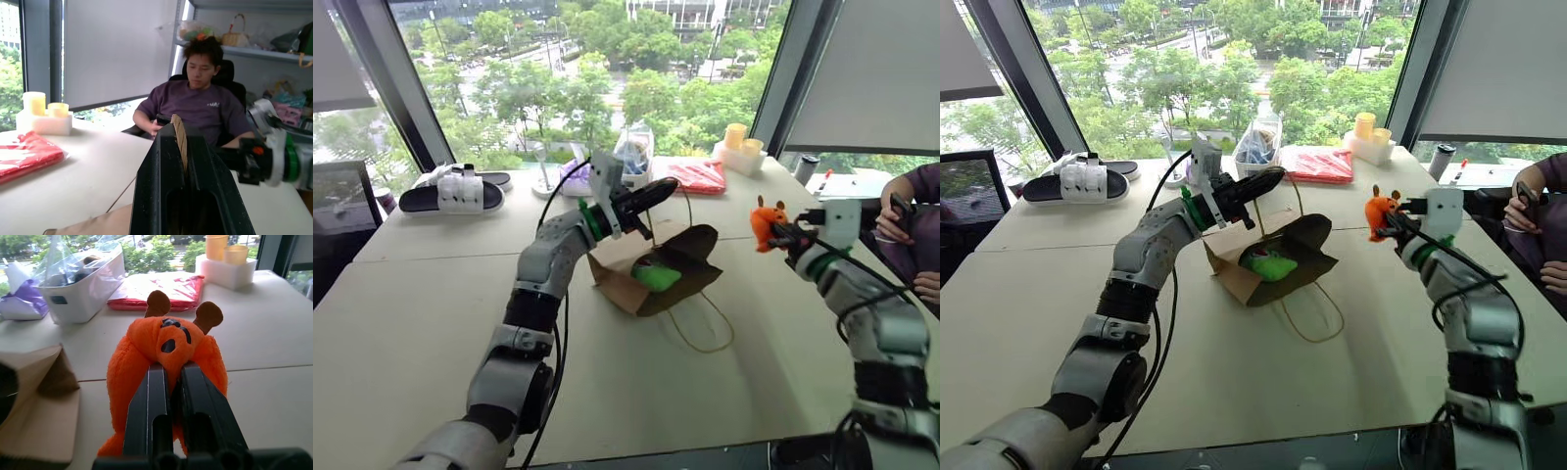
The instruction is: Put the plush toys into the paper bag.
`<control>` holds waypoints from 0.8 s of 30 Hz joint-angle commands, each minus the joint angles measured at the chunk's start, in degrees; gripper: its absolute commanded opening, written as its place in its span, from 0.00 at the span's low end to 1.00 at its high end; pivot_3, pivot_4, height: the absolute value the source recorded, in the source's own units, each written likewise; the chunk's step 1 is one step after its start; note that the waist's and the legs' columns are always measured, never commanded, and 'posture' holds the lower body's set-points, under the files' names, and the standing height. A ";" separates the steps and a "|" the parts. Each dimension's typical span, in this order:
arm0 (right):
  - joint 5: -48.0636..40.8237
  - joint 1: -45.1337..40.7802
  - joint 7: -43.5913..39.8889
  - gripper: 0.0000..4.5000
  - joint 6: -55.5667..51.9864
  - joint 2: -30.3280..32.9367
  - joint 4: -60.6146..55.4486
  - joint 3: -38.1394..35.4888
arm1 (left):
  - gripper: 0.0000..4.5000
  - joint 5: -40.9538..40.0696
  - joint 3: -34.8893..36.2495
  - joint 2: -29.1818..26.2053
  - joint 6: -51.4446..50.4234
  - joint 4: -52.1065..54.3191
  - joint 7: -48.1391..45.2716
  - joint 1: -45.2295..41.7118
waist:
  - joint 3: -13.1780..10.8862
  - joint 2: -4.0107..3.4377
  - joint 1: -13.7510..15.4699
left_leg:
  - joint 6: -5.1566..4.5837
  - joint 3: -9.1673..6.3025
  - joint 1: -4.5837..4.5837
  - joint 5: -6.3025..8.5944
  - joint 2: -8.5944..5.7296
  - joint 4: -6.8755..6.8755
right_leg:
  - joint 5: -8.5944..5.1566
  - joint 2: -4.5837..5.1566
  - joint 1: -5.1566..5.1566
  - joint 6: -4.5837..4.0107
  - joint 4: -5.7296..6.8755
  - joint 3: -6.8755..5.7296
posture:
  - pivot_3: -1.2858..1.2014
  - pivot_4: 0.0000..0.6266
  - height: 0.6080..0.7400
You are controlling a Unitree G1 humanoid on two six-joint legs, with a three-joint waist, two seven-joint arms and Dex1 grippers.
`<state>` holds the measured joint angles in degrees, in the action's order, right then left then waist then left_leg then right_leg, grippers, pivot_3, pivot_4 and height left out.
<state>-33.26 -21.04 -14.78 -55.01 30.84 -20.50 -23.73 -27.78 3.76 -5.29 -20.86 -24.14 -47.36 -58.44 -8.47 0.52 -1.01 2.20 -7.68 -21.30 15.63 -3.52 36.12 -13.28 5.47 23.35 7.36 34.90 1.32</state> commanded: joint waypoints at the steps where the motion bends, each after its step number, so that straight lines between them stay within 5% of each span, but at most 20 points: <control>1: -13.42 2.99 1.58 0.01 -11.00 -0.63 -15.09 -5.32 | 0.00 -1.41 1.26 0.08 0.26 -1.27 -1.15 -2.86 | 0.00 0.00 0.10 | 0.00 0.00 0.00 -0.01 0.00 0.02 | 0.00 0.00 -0.03 0.00 -0.10 0.00 | 0.52 0.24 1.00; 6: -22.09 2.83 7.91 0.01 -15.61 -7.63 -20.41 -1.10 | 0.00 -0.73 0.47 0.59 1.02 -4.59 -3.31 -4.11 | 0.00 0.01 0.11 | -0.01 0.03 0.47 0.00 0.06 0.01 | 0.00 -0.07 -0.47 -0.01 -0.16 0.00 | 0.52 0.24 1.00; 13: -12.60 -7.16 10.64 0.01 -10.31 -11.28 -4.75 10.64 | 0.00 -1.28 -0.21 1.71 0.12 -2.59 -4.47 -3.14 | -0.01 0.02 0.17 | -0.01 0.04 0.47 0.00 0.04 -0.05 | -0.01 -0.06 -0.46 -0.01 -0.24 0.01 | 0.52 0.24 1.00; 24: 0.59 -16.42 5.30 0.01 2.65 -12.99 17.05 19.14 | 0.00 -6.91 3.89 1.65 -5.63 2.86 -1.56 -1.24 | -0.01 0.01 -0.34 | 0.01 0.06 0.10 -0.01 0.04 -0.04 | 0.00 -0.06 0.04 -0.01 0.08 0.02 | 0.52 0.24 1.00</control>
<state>-34.36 -35.39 -8.40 -55.55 18.88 -4.74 -5.74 -33.22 6.45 -3.33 -26.10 -23.99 -49.16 -59.38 -8.48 0.54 -1.35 2.20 -7.63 -21.20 15.62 -3.48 36.06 -13.28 5.41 23.40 7.36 34.98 1.34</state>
